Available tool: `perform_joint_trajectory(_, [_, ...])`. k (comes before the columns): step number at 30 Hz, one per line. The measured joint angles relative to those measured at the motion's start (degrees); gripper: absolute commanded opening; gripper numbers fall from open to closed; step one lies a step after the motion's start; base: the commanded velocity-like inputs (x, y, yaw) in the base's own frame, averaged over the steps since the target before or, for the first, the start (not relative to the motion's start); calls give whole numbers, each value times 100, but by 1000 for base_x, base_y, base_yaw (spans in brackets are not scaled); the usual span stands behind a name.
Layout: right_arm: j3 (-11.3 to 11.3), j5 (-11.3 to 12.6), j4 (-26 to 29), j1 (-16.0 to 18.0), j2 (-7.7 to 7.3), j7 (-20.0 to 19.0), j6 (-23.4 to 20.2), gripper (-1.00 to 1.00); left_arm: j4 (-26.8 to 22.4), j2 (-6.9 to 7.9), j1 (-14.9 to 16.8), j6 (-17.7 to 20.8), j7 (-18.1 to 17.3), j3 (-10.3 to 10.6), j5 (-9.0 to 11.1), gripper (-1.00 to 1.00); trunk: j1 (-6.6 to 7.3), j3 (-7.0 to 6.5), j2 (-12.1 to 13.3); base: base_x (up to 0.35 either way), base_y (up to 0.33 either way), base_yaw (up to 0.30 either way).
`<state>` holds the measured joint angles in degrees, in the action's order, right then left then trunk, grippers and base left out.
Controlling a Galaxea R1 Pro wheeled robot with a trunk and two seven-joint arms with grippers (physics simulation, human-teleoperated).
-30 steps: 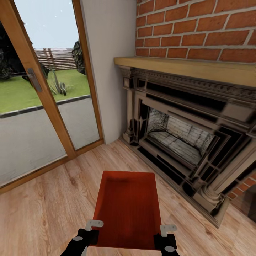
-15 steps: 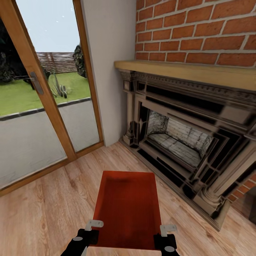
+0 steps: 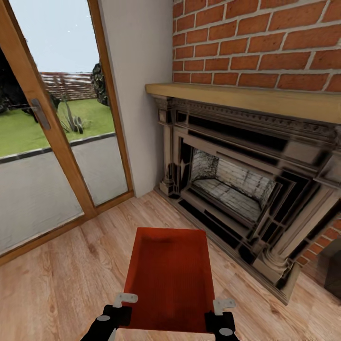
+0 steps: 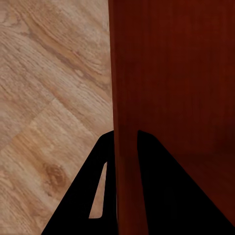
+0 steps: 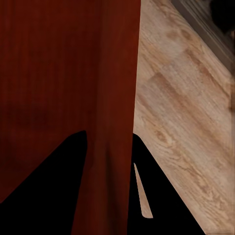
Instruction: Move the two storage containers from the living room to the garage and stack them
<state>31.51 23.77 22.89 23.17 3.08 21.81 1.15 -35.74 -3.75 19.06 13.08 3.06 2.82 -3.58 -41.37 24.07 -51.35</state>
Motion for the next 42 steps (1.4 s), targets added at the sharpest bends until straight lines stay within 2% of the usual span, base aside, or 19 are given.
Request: perform_joint_trajectory(42, [0, -10, 10, 0, 1, 10, 3, -100, 2, 5, 0, -18, 7, 12, 18, -100, 0, -108, 0, 0, 0, -283])
